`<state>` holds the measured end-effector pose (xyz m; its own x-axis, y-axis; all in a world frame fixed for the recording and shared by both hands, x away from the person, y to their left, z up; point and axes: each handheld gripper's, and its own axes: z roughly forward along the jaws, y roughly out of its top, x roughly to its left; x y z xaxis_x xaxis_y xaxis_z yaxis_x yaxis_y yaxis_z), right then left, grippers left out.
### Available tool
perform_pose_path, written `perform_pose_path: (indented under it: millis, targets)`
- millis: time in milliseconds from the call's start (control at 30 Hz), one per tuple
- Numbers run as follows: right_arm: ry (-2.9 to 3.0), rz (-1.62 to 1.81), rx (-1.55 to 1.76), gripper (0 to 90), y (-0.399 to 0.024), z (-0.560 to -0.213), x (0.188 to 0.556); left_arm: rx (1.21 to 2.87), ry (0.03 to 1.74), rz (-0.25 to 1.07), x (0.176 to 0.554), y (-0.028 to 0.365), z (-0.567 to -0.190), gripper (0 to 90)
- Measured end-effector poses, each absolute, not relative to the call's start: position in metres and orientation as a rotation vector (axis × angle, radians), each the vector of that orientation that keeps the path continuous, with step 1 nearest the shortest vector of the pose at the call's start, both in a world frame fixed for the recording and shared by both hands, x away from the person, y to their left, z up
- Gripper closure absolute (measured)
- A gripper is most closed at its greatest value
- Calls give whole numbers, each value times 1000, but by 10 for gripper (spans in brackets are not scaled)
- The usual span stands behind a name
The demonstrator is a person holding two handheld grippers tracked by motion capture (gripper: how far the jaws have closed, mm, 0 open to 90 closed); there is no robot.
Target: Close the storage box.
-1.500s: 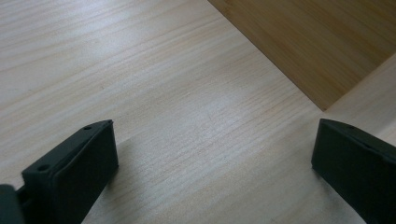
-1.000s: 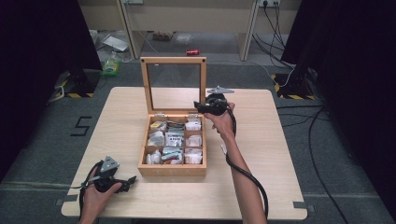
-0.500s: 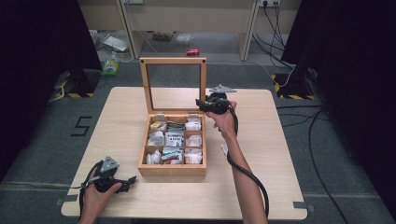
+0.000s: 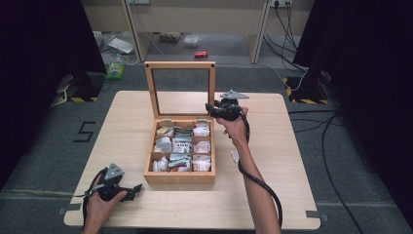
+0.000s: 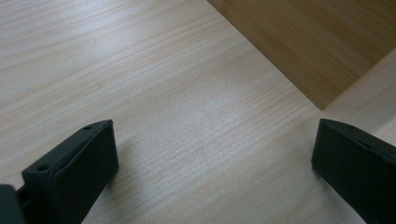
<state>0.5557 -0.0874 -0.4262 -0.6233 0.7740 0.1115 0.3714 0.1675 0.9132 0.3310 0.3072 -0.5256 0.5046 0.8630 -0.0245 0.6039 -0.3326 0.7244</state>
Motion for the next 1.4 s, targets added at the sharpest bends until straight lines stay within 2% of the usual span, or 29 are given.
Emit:
perform_pose_path:
  millis: [800, 1400]
  targets:
    - [2070, 1499, 1027, 620, -95, -423, 539, 2062, 1196, 484, 331, 307, -526, 0]
    - [2070, 1486, 1048, 583, -94, -415, 523, 2061, 1197, 484, 331, 307, -526, 0]
